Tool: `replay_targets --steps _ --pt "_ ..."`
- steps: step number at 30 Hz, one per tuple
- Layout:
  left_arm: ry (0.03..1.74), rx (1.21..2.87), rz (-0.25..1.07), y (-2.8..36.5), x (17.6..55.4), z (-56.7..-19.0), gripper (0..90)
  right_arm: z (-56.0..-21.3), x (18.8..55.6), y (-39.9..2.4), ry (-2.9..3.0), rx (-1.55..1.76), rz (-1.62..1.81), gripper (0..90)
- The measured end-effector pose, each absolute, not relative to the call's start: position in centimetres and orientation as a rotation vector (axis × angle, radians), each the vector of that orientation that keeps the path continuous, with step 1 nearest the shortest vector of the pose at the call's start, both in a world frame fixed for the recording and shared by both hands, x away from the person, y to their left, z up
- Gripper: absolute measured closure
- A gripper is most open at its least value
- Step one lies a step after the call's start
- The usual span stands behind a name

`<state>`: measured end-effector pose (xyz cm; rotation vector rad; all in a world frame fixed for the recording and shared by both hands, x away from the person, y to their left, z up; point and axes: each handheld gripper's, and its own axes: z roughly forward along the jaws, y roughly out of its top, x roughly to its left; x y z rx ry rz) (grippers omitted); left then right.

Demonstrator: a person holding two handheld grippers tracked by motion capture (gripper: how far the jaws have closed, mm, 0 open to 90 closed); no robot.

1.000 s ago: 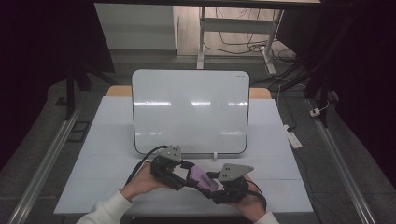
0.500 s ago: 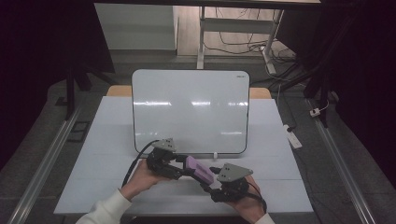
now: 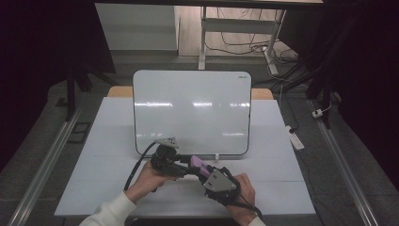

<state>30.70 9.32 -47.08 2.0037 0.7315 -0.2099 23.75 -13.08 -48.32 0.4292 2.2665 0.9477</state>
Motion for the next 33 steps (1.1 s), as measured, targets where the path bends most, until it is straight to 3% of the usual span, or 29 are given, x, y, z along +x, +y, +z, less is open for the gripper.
replay_targets --steps 5,8,14,33 --pt "0.745 1.989 -0.203 9.3 30.7 -47.1 41.1 -48.7 23.4 -12.8 2.2 0.391 0.854 61.2" --pt "0.748 1.971 -0.21 9.5 30.6 -47.1 40.6 -48.6 23.5 -13.1 2.187 0.4 0.854 62.4" --pt "0.765 1.961 -0.119 10.9 29.8 -46.7 26.8 -47.9 24.4 -14.3 2.152 0.496 0.909 62.9" --pt "1.037 1.911 0.157 23.1 24.2 -49.1 20.9 -41.1 32.2 -19.3 1.917 0.915 1.123 62.9"
